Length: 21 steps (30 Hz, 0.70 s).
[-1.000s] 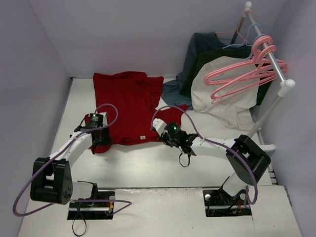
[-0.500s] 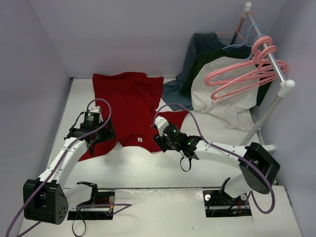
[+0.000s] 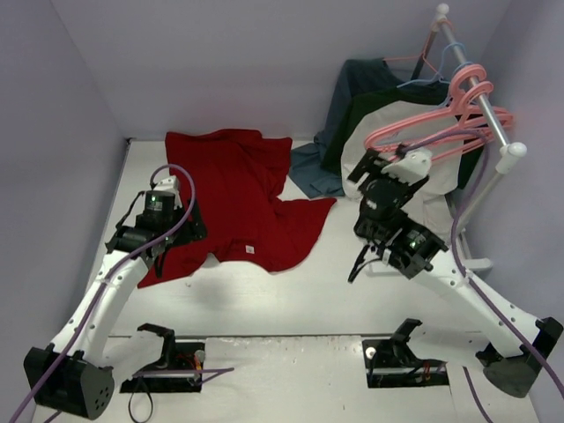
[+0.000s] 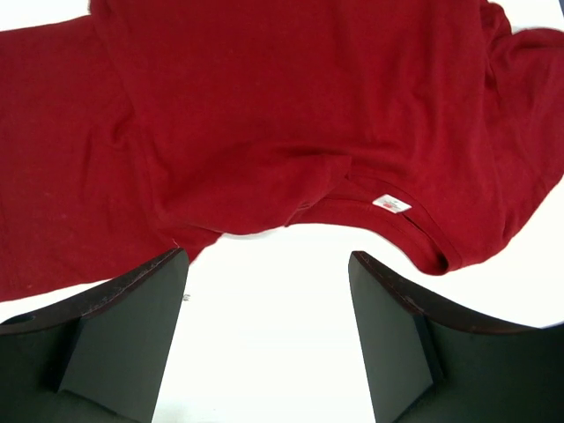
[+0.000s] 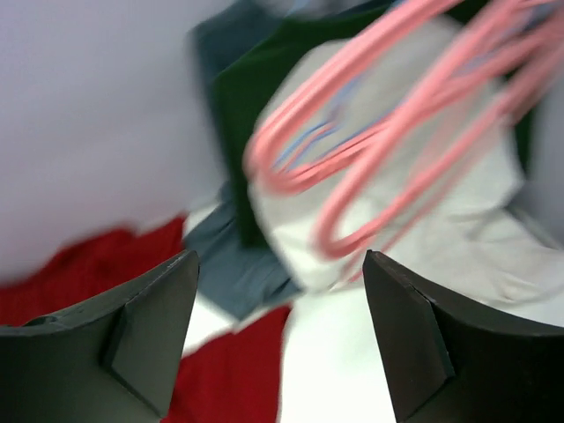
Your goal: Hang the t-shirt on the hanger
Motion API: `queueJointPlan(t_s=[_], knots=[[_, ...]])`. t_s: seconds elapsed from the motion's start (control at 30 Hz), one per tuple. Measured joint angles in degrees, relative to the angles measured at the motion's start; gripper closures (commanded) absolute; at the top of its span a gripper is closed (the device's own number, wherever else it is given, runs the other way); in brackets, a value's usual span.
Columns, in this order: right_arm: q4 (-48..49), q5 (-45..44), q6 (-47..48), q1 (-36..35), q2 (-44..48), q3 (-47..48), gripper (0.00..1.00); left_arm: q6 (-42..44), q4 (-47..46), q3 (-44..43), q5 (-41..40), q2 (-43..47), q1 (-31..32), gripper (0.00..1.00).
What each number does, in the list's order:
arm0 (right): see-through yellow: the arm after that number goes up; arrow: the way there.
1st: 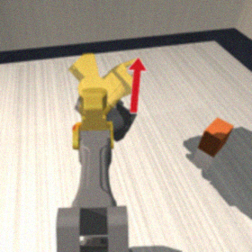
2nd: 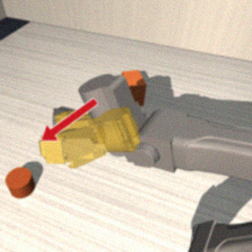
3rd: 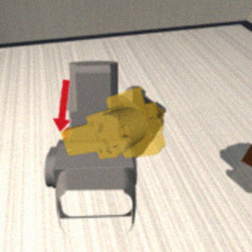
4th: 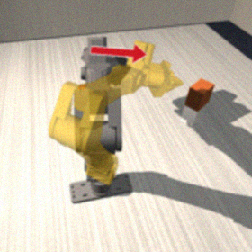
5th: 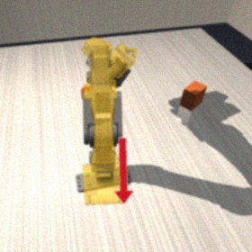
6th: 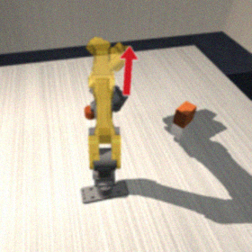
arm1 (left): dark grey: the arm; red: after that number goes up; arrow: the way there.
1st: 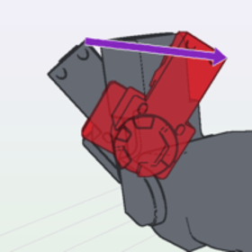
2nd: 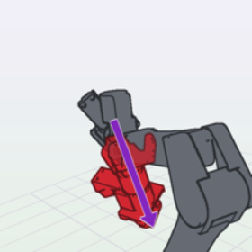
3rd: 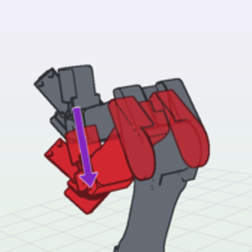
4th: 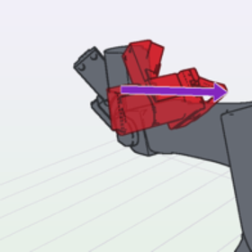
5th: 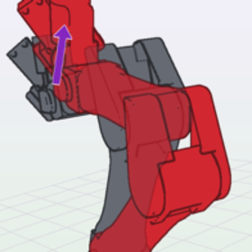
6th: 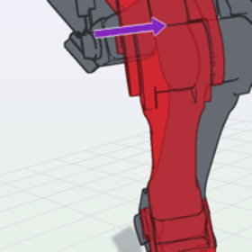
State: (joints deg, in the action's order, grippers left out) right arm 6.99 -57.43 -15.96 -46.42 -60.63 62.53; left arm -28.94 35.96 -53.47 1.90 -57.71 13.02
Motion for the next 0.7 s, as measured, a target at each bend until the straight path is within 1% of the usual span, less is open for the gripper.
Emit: queueJointPlan(t_s=[0.07, 0.13, 0.2, 0.3, 0.4, 0.5, 0.7], knots=[[0.0, -4.3, -1.5, 3.8, 0.0, 1.2, 0.31, 0.1, 0.3, -0.6, 0.0, -0.7, 0.9, 0.3], [-0.4, -6.8, -2.2, 9.0, -0.3, 1.7, 0.31, 0.2, 0.6, -1.1, 0.3, -1.3, 1.7, 0.3], [-1.2, -8.0, -2.7, 14.2, -0.7, 1.7, 0.32, 0.3, 1.0, -1.5, 0.8, -1.5, 2.4, 0.3], [-2.3, -8.3, -3.2, 20.1, -1.2, 2.5, 0.32, 0.3, 1.5, -2.2, 1.6, -1.5, 3.1, 0.3], [-2.5, -7.2, -3.8, 25.1, -2.4, 4.9, 0.31, 0.3, 1.5, -2.5, 2.6, -1.5, 3.6, 0.3], [-2.6, -4.5, -4.8, 28.6, -4.5, 7.3, 0.3, 0.3, 1.6, -2.5, 3.0, -1.4, 3.9, 0.3], [-2.7, 0.4, -6.5, 33.0, -10.0, 10.1, 0.31, 0.3, 1.7, -2.5, 4.0, -1.2, 3.9, 0.3]])
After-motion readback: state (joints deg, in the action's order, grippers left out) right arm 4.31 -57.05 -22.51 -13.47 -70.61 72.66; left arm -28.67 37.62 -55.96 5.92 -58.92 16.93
